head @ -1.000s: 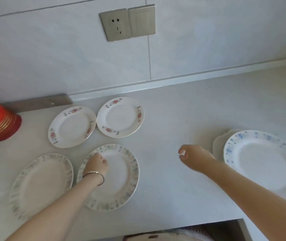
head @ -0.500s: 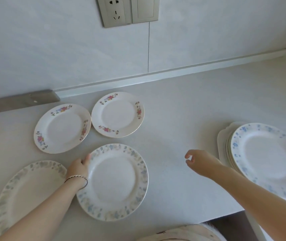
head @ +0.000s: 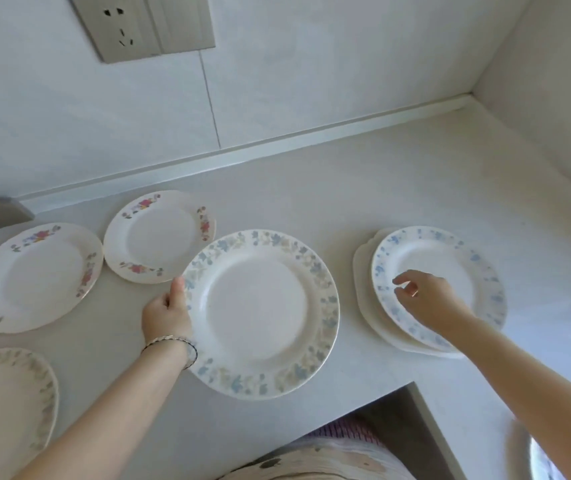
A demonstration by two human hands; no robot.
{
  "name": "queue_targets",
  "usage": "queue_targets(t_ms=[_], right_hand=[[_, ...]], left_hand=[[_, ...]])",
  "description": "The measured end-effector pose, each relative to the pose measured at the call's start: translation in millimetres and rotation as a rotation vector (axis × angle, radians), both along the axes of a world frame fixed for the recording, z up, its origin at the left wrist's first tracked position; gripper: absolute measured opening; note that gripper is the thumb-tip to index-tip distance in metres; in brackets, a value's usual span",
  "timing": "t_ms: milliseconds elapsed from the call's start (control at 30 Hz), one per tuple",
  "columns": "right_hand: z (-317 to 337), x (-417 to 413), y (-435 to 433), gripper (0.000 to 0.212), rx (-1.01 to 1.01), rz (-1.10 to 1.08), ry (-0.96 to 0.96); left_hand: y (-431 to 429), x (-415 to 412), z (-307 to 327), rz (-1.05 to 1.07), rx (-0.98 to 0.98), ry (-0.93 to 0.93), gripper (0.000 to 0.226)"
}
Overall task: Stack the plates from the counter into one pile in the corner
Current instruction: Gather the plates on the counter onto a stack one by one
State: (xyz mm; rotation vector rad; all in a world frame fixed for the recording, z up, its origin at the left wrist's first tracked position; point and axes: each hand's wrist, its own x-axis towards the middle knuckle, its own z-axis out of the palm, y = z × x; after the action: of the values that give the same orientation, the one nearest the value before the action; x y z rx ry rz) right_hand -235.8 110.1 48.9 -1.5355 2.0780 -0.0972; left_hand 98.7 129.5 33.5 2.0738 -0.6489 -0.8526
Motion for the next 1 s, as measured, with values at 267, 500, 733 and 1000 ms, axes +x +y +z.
queue_targets(t_ms=[267,500,733,1000], right_hand=[[-2.5,-119.6,37.0,0.026,-0.057,-0.257,0.034],[-18.4,-175.8,64.6,0.024,-0.032,-0.352,-0.029],[-34.2,-197.8,68.5,0.025,-0.015,-0.372,-0.091],[-43.4,-196.4,68.1,0.027,0.029,-0.393,-0.141]], left_hand=[[-36.7,-161.9,9.5,-0.172,0.003,0.086,0.054],[-52.6,-255.4,-6.8,-0.296,0.123,0.064,0.054],[-64.3,-279.5,-26.9,-0.352,0.160,0.011,0.054],[-65.4,-250.7,-33.9,-0.879,0.212,-0.438,0.047]])
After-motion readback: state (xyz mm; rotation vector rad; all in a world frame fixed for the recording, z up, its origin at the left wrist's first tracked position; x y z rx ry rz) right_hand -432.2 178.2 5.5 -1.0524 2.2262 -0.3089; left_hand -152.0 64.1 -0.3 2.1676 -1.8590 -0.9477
